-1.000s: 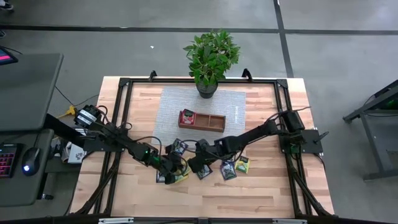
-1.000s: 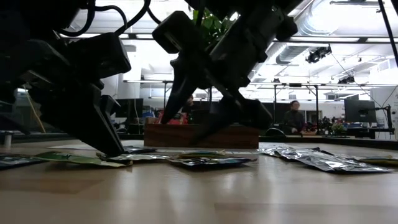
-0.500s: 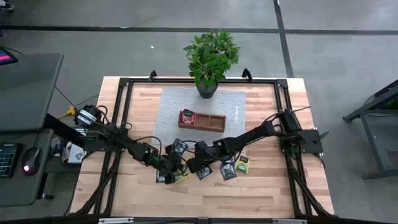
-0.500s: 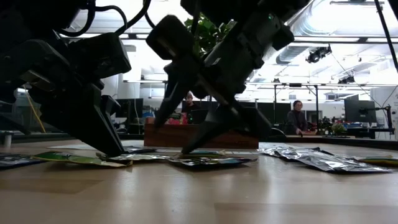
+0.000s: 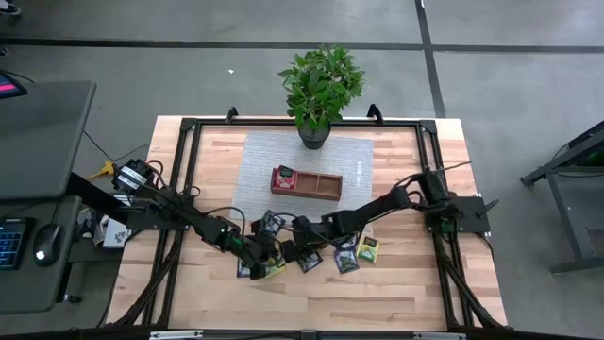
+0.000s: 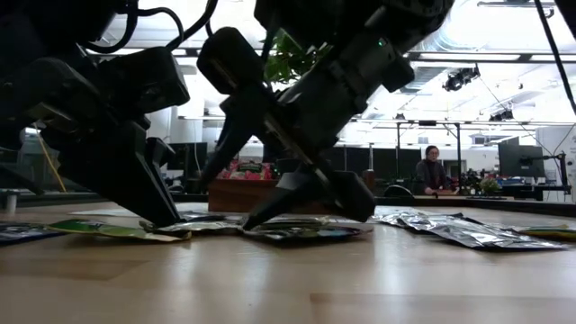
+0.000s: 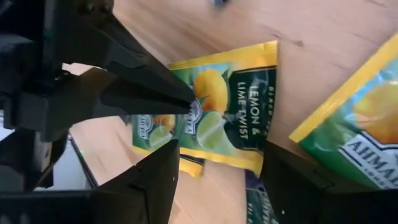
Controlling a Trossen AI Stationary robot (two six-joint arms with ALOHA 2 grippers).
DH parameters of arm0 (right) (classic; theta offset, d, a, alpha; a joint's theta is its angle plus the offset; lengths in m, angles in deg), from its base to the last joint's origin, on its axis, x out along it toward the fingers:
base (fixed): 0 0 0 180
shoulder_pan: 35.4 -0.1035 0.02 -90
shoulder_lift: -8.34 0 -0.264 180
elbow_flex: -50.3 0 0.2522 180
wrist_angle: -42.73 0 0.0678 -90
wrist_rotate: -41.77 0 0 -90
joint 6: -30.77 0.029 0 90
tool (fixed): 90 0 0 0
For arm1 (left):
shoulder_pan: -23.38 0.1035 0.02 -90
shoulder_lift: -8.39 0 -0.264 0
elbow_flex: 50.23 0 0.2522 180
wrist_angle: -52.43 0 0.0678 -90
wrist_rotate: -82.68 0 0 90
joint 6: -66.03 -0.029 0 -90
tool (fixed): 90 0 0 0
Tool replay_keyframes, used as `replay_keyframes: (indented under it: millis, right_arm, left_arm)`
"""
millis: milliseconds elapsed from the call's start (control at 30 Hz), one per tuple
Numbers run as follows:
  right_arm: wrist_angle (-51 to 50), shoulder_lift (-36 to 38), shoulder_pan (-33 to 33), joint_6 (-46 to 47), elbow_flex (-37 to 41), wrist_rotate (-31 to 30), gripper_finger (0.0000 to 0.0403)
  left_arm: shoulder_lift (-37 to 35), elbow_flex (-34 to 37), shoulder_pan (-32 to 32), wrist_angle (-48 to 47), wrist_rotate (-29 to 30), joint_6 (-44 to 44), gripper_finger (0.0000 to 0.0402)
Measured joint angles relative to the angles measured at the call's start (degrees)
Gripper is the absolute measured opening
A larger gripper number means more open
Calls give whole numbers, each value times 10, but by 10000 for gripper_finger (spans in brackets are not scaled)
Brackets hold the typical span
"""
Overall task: Pick & Place Tea
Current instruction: Put the yellow tea bag into the middle section of the wooden organizer
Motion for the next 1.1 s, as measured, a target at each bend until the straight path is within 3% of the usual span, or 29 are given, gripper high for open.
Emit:
replay_keyframes:
  millis: [167,300,667,1100]
  right_arm:
    - [11,-4,0,-4,0,-3,207]
    - [3,-5,0,-11,0,-8,180]
    - [-8,-7,-1,-43,2,-23,14]
    - [-11,-7,0,-90,1,-20,1]
  left_arm:
    - [0,0,0,2,0,-7,31]
    - [0,0,0,2,0,-9,31]
    - [0,0,0,3,-2,-19,31]
    - [-32,1,2,-4,-47,-51,31]
